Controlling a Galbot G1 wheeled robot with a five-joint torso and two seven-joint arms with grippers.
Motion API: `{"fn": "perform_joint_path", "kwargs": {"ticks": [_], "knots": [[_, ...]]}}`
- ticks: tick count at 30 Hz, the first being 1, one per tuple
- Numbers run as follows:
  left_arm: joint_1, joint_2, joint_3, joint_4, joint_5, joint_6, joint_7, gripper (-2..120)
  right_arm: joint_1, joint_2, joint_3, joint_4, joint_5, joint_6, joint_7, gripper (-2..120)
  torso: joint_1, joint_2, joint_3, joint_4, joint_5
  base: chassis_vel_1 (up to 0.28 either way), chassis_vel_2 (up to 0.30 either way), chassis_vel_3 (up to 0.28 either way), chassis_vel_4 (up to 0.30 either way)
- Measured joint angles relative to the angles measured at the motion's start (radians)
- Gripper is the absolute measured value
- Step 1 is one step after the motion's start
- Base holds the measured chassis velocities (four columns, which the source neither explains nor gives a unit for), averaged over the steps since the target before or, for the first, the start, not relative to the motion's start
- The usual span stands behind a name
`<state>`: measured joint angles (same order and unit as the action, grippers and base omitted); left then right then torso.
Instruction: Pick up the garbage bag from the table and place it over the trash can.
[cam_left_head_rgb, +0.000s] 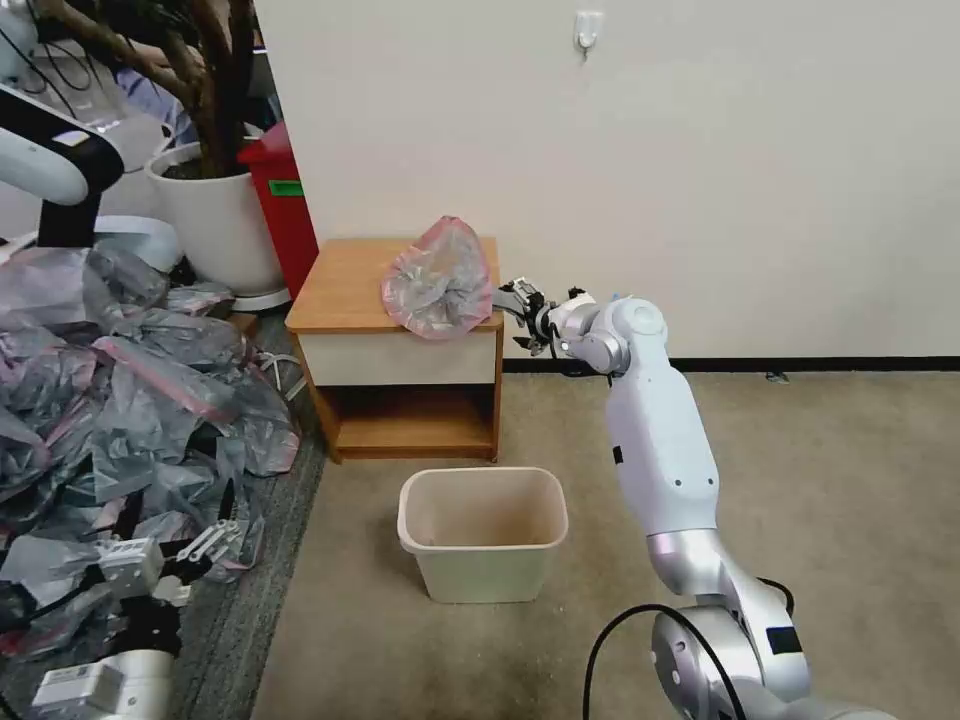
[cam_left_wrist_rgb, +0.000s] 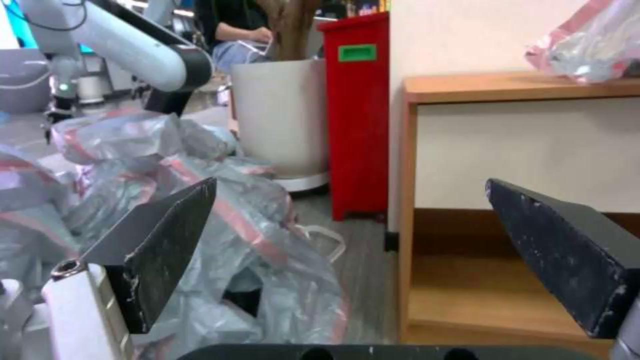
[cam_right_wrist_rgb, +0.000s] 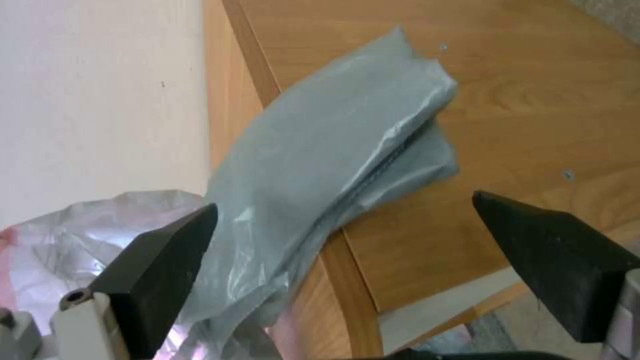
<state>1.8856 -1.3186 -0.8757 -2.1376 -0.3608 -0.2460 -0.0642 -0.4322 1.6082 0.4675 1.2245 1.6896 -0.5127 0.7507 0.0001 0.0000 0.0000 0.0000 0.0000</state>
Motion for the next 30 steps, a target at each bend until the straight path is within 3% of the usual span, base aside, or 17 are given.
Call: {"fn": "perform_joint_path", "kwargs": {"ticks": [20, 25, 30], "knots": [[0.045, -0.011, -0.058, -0.019, 0.006, 0.000, -0.002, 100, -0.007, 0.000, 0.020, -0.049, 0.007, 0.009, -0.096, 85, 0.000, 0.000, 0.000, 0.0000, 0.0000, 0.000, 0.000, 0.000, 0.000], [0.047, -0.013, -0.063, -0.020, 0.010, 0.000, -0.003, 100, -0.001, 0.000, 0.019, -0.062, -0.005, 0.010, -0.119, 76, 0.000, 0.000, 0.000, 0.0000, 0.0000, 0.000, 0.000, 0.000, 0.000], [0.047, -0.019, -0.064, -0.017, 0.025, -0.002, -0.003, 100, 0.007, 0.000, 0.018, -0.080, -0.030, 0.023, -0.151, 58, 0.000, 0.000, 0.000, 0.0000, 0.0000, 0.000, 0.000, 0.000, 0.000]]}}
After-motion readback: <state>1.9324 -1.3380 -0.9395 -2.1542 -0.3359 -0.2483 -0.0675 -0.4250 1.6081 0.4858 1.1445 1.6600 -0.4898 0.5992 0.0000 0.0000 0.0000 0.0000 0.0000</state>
